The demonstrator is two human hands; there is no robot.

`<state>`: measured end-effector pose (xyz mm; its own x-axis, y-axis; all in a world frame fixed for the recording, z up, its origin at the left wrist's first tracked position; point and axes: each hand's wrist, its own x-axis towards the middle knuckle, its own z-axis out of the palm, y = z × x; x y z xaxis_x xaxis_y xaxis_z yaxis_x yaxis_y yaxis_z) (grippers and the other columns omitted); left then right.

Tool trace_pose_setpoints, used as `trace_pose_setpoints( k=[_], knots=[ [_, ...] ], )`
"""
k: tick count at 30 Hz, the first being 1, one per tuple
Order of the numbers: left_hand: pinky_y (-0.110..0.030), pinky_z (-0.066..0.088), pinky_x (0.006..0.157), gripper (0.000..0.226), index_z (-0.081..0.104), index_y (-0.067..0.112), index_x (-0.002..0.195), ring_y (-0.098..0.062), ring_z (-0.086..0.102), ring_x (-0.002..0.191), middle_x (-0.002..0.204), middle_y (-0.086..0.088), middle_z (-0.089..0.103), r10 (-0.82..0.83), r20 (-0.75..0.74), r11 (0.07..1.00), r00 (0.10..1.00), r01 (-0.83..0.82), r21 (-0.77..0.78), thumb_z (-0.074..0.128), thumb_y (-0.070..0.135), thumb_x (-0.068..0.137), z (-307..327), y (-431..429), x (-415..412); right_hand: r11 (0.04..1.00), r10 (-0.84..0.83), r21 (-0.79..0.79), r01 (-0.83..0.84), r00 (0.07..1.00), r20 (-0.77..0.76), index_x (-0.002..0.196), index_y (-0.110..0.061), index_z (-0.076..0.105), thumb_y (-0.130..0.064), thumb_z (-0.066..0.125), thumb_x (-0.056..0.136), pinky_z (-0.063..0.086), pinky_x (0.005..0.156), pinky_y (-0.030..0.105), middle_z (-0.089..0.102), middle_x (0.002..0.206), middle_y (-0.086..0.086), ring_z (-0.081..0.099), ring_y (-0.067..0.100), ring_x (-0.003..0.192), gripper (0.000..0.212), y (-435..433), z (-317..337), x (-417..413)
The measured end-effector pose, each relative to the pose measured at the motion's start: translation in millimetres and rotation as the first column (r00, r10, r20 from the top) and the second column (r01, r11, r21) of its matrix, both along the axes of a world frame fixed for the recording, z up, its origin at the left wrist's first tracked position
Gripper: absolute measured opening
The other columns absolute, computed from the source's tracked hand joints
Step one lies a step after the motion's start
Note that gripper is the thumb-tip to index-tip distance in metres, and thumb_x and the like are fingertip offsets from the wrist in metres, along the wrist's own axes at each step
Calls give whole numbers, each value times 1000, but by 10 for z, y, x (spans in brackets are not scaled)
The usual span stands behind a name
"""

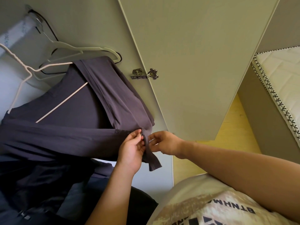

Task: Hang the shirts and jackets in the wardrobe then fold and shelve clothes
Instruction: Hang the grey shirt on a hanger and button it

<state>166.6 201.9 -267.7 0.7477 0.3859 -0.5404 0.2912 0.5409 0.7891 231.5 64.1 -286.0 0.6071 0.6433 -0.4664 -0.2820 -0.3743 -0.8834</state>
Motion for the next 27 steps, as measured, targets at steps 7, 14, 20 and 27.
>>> trace_pose_setpoints(
  k=[7,14,20,27],
  knots=[
    [-32,56,77,15,66,15,112,-13,71,88,95,-1,71,-2,-15,995,1000,3,101,61,16,98,-40,-35,-4,997,-81,-2,82,987,139,80,-15,64,-9,67,86,42,50,10,58,70,-5,51,8,59,9,21,-60,-15],
    [-19,56,63,35,64,11,113,-9,74,80,103,-6,72,1,-35,945,999,10,328,63,-13,88,-100,10,-18,983,-155,94,156,988,-22,106,-7,60,-16,60,97,59,76,40,67,90,11,62,22,76,13,19,-87,-14],
    [-46,58,86,29,66,18,97,-24,71,92,101,-7,72,71,-117,919,991,-20,393,61,-9,91,-141,97,-33,965,-261,-11,261,965,26,103,-23,63,-30,52,101,51,59,22,69,78,-2,63,15,67,13,1,-133,60],
    [-41,56,88,29,67,21,97,-24,68,102,103,-4,72,68,-133,908,989,-7,418,55,-6,96,-140,72,-21,963,-269,14,269,963,-9,85,-22,65,-48,54,97,45,46,18,65,70,-4,60,11,57,31,9,-89,41]
  ],
)
